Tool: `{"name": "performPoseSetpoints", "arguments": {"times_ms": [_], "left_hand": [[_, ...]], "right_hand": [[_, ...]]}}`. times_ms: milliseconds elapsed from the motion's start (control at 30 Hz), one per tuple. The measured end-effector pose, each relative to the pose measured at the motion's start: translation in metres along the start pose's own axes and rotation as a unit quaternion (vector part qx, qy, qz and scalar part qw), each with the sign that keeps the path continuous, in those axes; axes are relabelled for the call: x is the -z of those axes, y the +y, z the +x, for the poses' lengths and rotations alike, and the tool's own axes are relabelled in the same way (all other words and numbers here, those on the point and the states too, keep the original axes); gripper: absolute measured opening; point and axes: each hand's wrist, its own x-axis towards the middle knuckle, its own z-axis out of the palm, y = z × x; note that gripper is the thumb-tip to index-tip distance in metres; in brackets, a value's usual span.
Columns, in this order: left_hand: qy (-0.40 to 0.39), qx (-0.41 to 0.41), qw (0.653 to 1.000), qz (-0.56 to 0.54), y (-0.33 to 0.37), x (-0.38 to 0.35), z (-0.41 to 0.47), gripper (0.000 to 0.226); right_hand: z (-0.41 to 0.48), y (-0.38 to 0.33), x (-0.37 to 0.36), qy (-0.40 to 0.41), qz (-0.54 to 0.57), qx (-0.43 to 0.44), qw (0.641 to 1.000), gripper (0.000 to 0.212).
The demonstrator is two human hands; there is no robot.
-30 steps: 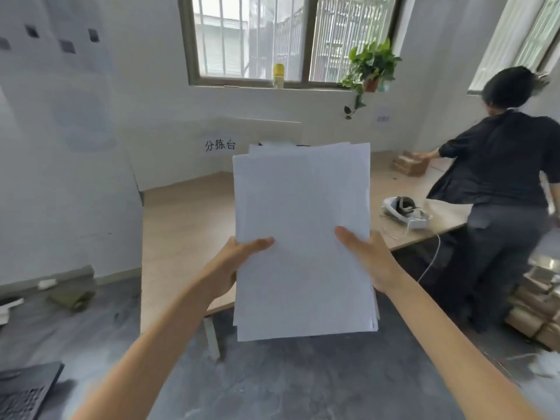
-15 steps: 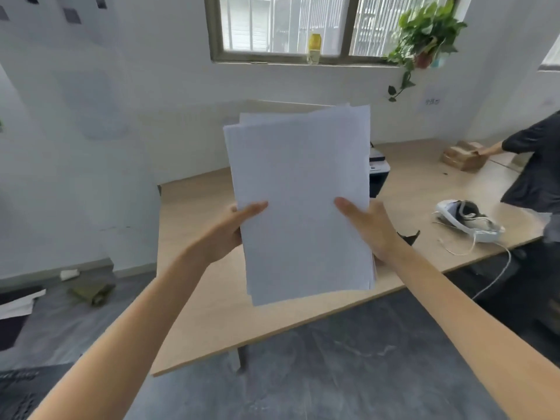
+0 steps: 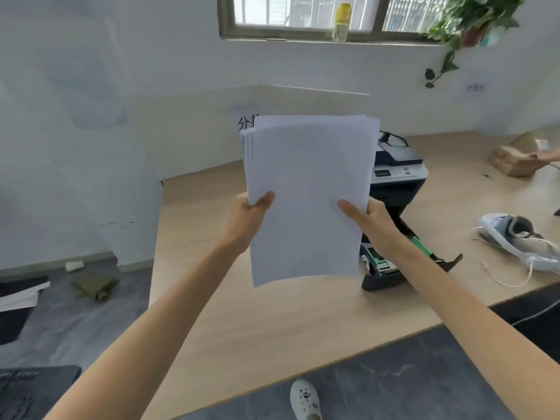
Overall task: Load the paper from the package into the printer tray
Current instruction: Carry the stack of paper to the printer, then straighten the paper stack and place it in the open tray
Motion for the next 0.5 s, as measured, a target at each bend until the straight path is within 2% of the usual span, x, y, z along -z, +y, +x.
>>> {"name": "performPoseSetpoints", "arguments": {"times_ms": [233,400,500], "left_hand": [[0.03,0.008,0.999,0.019,-0.028,-0.038,0.08,0.02],[0.066,0.042,0.996,0.038,-0.049,-0.046,0.123,0.02],[0.081,0.051,0.994,0.06,-0.06,-0.044,0.141,0.02]], "right_hand": [[0.118,0.028,0.049,-0.07,0.062,-0.003,0.996,0.036],[0.188,0.052,0.064,-0.203,0.028,-0.015,0.979,0.031],[0.22,0.062,0.058,-0.208,0.009,-0.017,0.978,0.025]]}}
